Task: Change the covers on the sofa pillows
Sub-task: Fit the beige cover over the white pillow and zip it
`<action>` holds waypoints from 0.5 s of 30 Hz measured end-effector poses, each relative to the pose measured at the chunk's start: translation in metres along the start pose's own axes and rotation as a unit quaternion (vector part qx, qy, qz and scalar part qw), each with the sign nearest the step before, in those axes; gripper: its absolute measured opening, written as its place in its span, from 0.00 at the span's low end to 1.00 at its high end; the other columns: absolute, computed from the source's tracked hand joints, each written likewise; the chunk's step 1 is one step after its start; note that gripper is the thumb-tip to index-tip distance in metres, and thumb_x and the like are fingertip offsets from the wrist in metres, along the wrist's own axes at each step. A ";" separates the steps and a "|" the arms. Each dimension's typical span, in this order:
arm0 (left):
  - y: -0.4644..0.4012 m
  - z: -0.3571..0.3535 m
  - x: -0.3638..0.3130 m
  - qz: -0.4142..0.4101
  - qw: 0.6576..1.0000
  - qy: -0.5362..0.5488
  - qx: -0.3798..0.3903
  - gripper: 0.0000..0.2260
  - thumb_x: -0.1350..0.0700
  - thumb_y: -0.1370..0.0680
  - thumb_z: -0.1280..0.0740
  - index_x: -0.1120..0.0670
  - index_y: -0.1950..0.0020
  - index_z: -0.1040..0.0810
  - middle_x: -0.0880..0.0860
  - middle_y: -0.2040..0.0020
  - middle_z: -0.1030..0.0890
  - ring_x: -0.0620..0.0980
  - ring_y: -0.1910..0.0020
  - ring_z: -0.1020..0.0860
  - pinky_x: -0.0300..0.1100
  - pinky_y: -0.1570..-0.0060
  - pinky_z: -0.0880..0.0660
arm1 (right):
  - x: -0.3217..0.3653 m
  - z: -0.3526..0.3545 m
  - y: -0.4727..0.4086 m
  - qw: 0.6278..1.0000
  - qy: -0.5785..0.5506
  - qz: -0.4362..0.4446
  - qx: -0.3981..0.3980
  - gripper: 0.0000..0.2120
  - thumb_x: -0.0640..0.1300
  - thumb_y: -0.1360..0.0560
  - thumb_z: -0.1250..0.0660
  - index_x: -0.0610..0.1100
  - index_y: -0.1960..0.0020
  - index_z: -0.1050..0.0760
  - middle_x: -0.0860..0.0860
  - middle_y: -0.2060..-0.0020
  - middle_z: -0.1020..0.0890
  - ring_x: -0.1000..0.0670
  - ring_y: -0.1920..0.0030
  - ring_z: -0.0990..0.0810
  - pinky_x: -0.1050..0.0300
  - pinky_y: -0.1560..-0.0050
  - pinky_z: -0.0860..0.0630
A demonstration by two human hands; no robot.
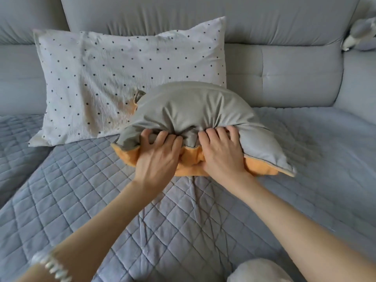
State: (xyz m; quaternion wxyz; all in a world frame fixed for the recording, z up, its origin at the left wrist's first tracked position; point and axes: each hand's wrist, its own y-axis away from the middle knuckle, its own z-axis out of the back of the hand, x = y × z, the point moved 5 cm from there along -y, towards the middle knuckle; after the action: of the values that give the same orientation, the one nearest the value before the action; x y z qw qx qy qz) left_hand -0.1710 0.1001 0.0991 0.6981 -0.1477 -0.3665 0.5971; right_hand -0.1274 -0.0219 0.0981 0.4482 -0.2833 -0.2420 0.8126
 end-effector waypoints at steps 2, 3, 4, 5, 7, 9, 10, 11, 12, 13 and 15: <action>-0.007 -0.004 -0.006 -0.014 1.000 0.000 0.028 0.05 0.59 0.33 0.30 0.54 0.62 0.26 0.51 0.67 0.22 0.55 0.61 0.23 0.52 0.48 0.37 | 0.001 -0.002 -0.013 1.000 0.002 0.011 0.005 0.12 0.38 0.47 0.27 0.42 0.65 0.26 0.46 0.71 0.23 0.43 0.67 0.24 0.51 0.58 0.36; -0.007 -0.005 -0.008 -0.019 0.999 0.012 0.045 0.05 0.59 0.34 0.31 0.54 0.65 0.26 0.51 0.69 0.23 0.54 0.64 0.24 0.52 0.50 0.37 | 0.001 -0.001 -0.014 1.000 -0.011 0.022 0.015 0.11 0.38 0.48 0.28 0.43 0.69 0.27 0.47 0.74 0.24 0.44 0.70 0.25 0.52 0.61 0.35; -0.003 -0.006 -0.008 -0.024 0.997 0.033 0.065 0.03 0.57 0.34 0.33 0.53 0.66 0.26 0.50 0.70 0.23 0.54 0.66 0.23 0.50 0.52 0.37 | 0.001 0.001 -0.011 0.999 -0.029 0.036 0.021 0.11 0.39 0.49 0.27 0.43 0.71 0.28 0.47 0.76 0.24 0.45 0.73 0.25 0.54 0.64 0.33; 0.001 -0.005 -0.007 -0.026 0.993 0.070 0.093 0.03 0.55 0.34 0.36 0.53 0.66 0.26 0.50 0.71 0.22 0.53 0.68 0.23 0.48 0.54 0.37 | 0.003 0.005 -0.005 0.997 -0.049 0.050 0.026 0.11 0.40 0.50 0.26 0.44 0.73 0.28 0.47 0.78 0.25 0.45 0.75 0.24 0.57 0.67 0.31; 0.011 0.003 -0.003 -0.018 0.972 0.168 0.162 0.09 0.51 0.35 0.42 0.53 0.66 0.24 0.50 0.72 0.21 0.52 0.70 0.22 0.43 0.58 0.37 | 0.007 0.017 0.010 0.994 -0.083 0.070 0.031 0.14 0.45 0.50 0.24 0.45 0.74 0.28 0.48 0.80 0.25 0.47 0.77 0.24 0.60 0.69 0.31; 0.018 0.014 0.008 0.026 0.943 0.252 0.214 0.06 0.52 0.32 0.38 0.52 0.63 0.23 0.51 0.71 0.21 0.55 0.66 0.21 0.39 0.61 0.39 | 0.015 0.030 0.023 0.986 -0.124 0.099 0.048 0.19 0.55 0.48 0.22 0.45 0.74 0.28 0.50 0.81 0.25 0.48 0.78 0.24 0.62 0.70 0.31; 0.022 0.015 0.011 0.037 0.936 0.262 0.231 0.02 0.53 0.32 0.34 0.51 0.61 0.23 0.52 0.69 0.21 0.56 0.63 0.22 0.39 0.62 0.39 | 0.017 0.038 0.027 0.981 -0.151 0.111 0.048 0.22 0.61 0.47 0.23 0.46 0.74 0.28 0.50 0.80 0.25 0.48 0.77 0.24 0.63 0.71 0.32; 0.026 0.022 0.013 0.036 0.935 0.272 0.226 0.04 0.55 0.32 0.32 0.49 0.61 0.26 0.51 0.69 0.22 0.56 0.62 0.23 0.39 0.65 0.40 | 0.018 0.046 0.031 0.976 -0.180 0.118 0.037 0.24 0.66 0.46 0.25 0.46 0.72 0.28 0.51 0.79 0.25 0.49 0.76 0.25 0.62 0.70 0.32; 0.031 0.028 0.014 0.014 0.939 0.274 0.206 0.11 0.57 0.35 0.29 0.47 0.61 0.30 0.49 0.70 0.24 0.56 0.65 0.23 0.36 0.67 0.40 | 0.017 0.056 0.036 0.971 -0.200 0.128 0.014 0.24 0.67 0.44 0.27 0.47 0.70 0.29 0.53 0.77 0.25 0.50 0.74 0.25 0.60 0.67 0.33; 0.039 0.034 0.014 -0.008 0.946 0.273 0.176 0.17 0.57 0.39 0.27 0.47 0.61 0.34 0.48 0.71 0.25 0.54 0.68 0.24 0.35 0.68 0.40 | 0.013 0.064 0.043 0.968 -0.211 0.136 -0.008 0.23 0.66 0.40 0.30 0.47 0.67 0.28 0.53 0.74 0.24 0.50 0.71 0.25 0.59 0.63 0.34; 0.055 0.044 0.018 -0.026 0.968 0.234 0.085 0.22 0.54 0.41 0.24 0.47 0.58 0.36 0.47 0.64 0.24 0.51 0.65 0.25 0.39 0.62 0.36 | 0.000 0.078 0.059 0.969 -0.199 0.141 -0.029 0.15 0.59 0.32 0.33 0.46 0.58 0.26 0.52 0.63 0.21 0.50 0.61 0.24 0.58 0.54 0.34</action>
State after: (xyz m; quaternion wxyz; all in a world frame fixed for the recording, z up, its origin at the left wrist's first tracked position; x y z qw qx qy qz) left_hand -0.2406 0.1202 0.1004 0.7898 -0.2137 -0.1446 0.5564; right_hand -0.2149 -0.0608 0.1160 0.2635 -0.1596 -0.3073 0.9004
